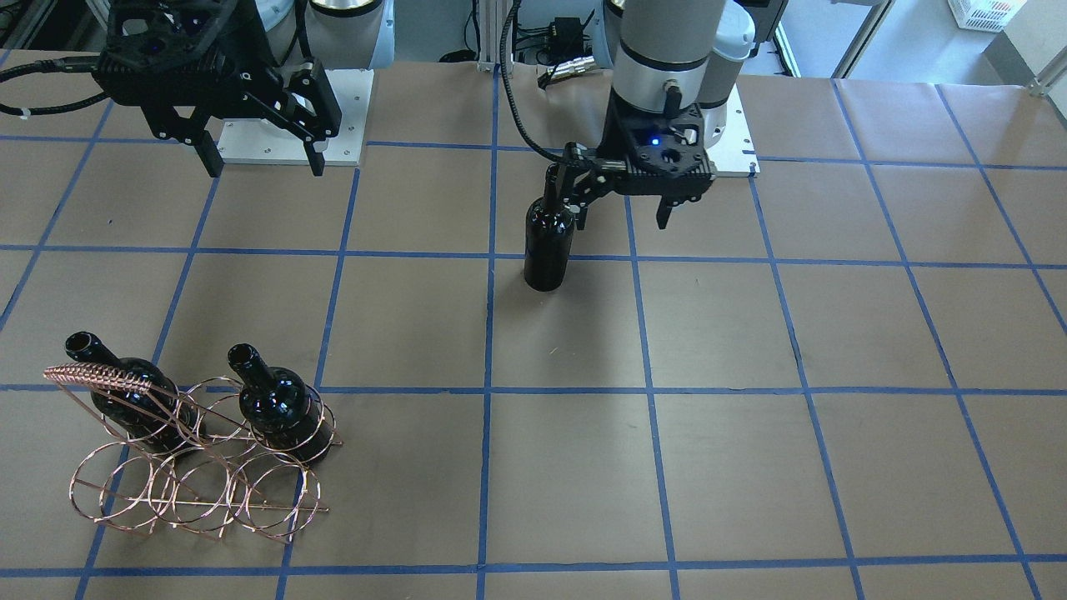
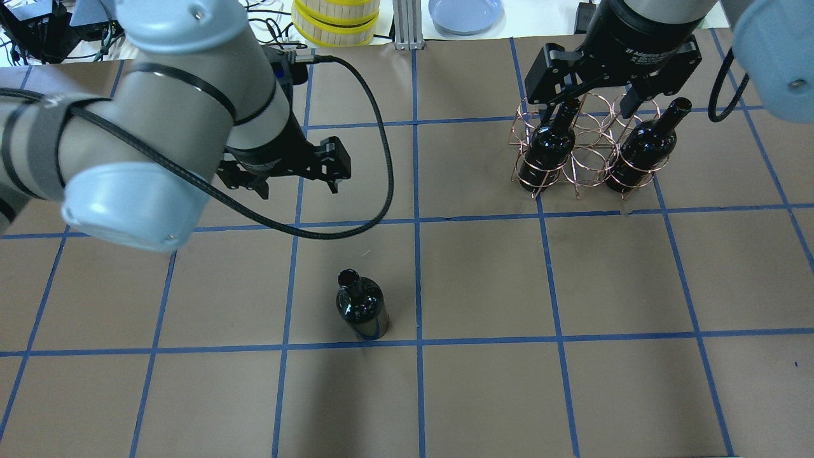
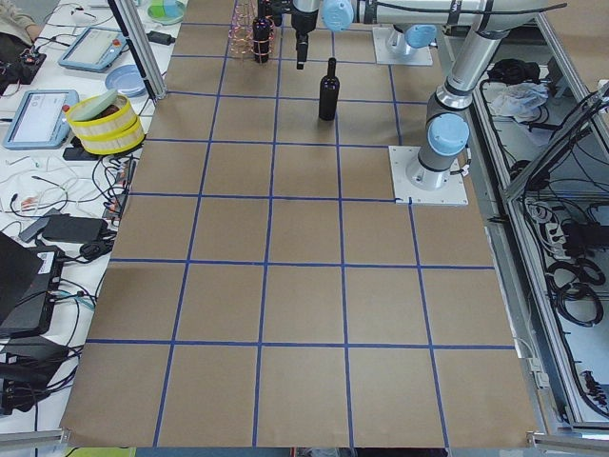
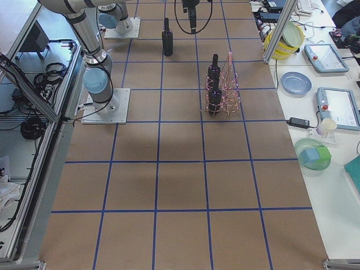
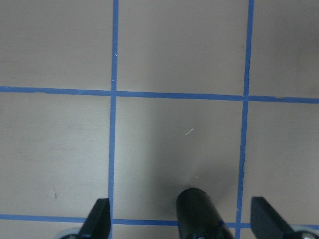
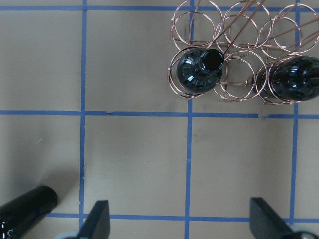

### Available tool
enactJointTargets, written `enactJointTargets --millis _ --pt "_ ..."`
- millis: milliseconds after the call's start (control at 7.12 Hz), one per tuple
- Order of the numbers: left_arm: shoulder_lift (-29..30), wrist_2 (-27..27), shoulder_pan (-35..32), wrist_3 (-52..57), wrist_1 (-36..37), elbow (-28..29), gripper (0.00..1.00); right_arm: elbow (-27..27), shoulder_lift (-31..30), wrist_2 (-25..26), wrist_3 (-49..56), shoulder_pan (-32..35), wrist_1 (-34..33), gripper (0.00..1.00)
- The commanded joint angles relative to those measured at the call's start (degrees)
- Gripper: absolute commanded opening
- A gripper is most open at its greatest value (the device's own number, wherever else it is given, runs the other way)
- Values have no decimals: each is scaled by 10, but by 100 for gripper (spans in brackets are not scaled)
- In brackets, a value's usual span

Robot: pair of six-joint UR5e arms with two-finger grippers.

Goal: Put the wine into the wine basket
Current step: 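Raise the left gripper away while the right gripper moves toward the bottle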

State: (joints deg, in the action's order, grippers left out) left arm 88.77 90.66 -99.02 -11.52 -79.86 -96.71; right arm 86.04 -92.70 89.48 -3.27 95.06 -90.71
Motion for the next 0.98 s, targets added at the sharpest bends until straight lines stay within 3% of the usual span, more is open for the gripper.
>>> enactJointTargets --millis 0,141,422,562,843 --pt "2 -7 100 98 -123 99 100 0 4 6 -44 46 -5 100" --pt "-4 -1 109 107 -176 128 100 0 13 5 -114 66 -11 100" --pt "-18 22 118 142 -180 135 100 -2 53 8 -233 144 -80 100" --pt "-17 31 127 142 -179 134 100 -7 76 32 -301 184 -89 100" --pt "-18 64 152 154 -181 129 100 -16 116 30 -398 247 -92 100"
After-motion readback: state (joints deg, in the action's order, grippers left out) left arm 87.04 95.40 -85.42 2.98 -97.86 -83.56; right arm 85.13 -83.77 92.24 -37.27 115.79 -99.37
